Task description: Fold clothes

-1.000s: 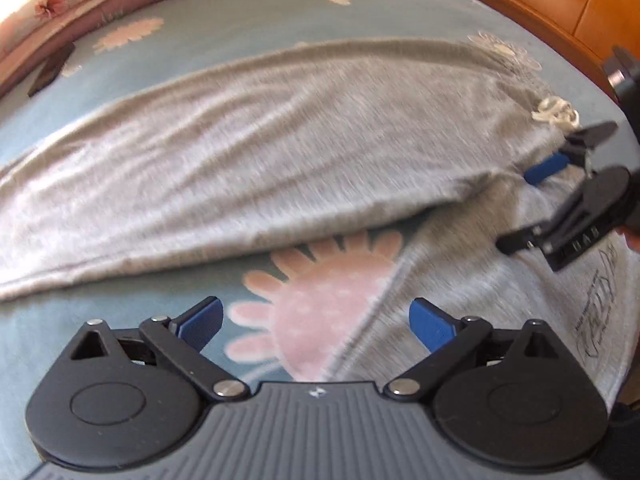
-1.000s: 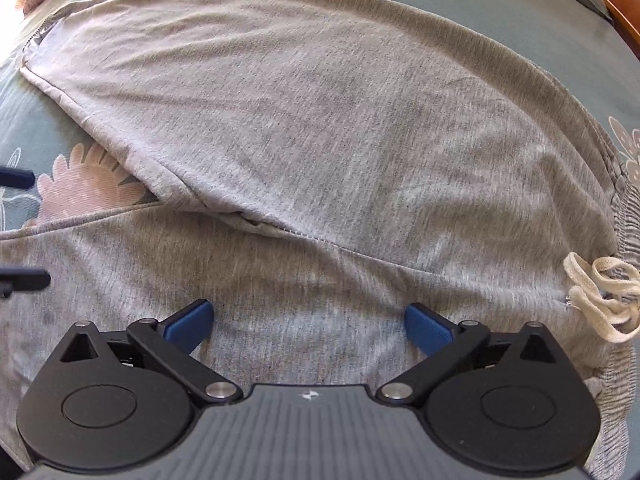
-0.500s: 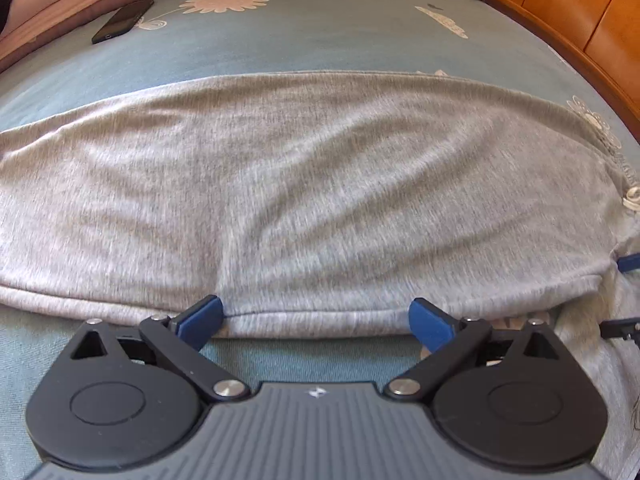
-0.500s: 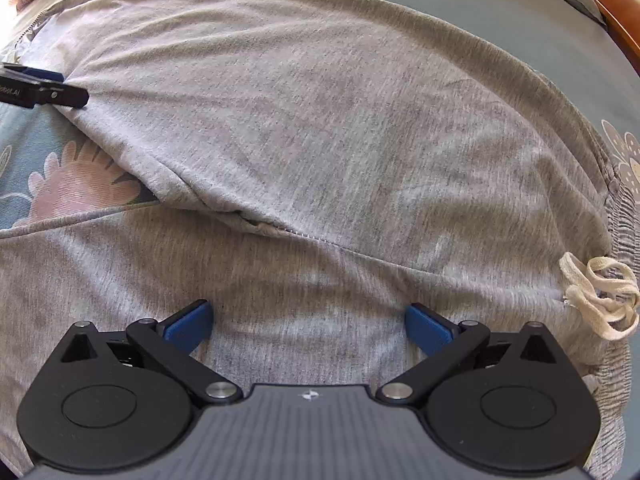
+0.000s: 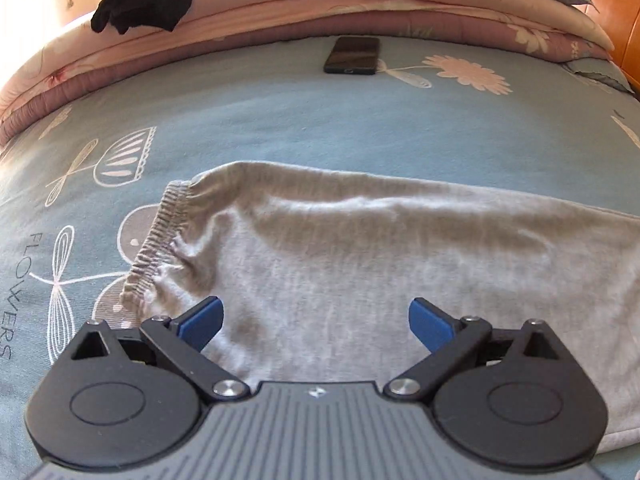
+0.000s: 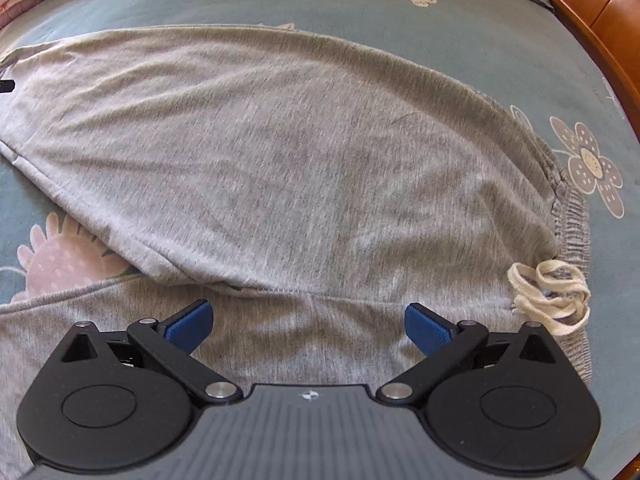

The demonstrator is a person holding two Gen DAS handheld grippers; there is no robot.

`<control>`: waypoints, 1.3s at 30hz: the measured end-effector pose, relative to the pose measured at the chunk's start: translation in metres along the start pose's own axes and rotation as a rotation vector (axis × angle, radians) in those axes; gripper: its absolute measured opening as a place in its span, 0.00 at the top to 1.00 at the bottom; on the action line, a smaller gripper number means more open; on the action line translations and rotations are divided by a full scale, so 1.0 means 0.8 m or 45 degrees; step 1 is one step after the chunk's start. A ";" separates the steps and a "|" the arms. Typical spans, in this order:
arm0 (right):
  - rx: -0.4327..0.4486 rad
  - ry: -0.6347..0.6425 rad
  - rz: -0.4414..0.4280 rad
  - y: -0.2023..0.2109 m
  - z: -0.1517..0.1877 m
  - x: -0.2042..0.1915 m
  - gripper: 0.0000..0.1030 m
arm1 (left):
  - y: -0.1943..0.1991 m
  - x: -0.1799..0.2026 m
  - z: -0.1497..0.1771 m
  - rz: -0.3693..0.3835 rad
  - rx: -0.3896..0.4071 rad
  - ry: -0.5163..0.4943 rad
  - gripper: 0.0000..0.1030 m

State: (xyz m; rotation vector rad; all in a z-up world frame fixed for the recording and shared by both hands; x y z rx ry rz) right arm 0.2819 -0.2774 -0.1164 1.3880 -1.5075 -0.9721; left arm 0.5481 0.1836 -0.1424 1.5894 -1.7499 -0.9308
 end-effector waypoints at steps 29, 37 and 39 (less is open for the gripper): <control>0.205 0.187 -0.147 -0.013 -0.129 -0.111 0.00 | -0.015 0.038 -0.086 0.343 -0.078 -0.058 0.03; 0.215 0.159 -0.148 -0.011 -0.127 -0.103 0.00 | -0.041 0.060 -0.084 0.375 -0.155 0.035 0.03; 0.219 0.156 -0.148 -0.010 -0.126 -0.100 0.00 | -0.028 0.071 -0.086 0.431 -0.130 0.018 0.03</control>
Point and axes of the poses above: each gripper's, at about its wrist camera, not at the fingertips, and y roughly against the way its jaws point, x to its right, z to its underside, the point moved 4 cm from there along -y, roughly the way its jaws point, and after that the axes turned 4 degrees about y, right-handed, at the moved point
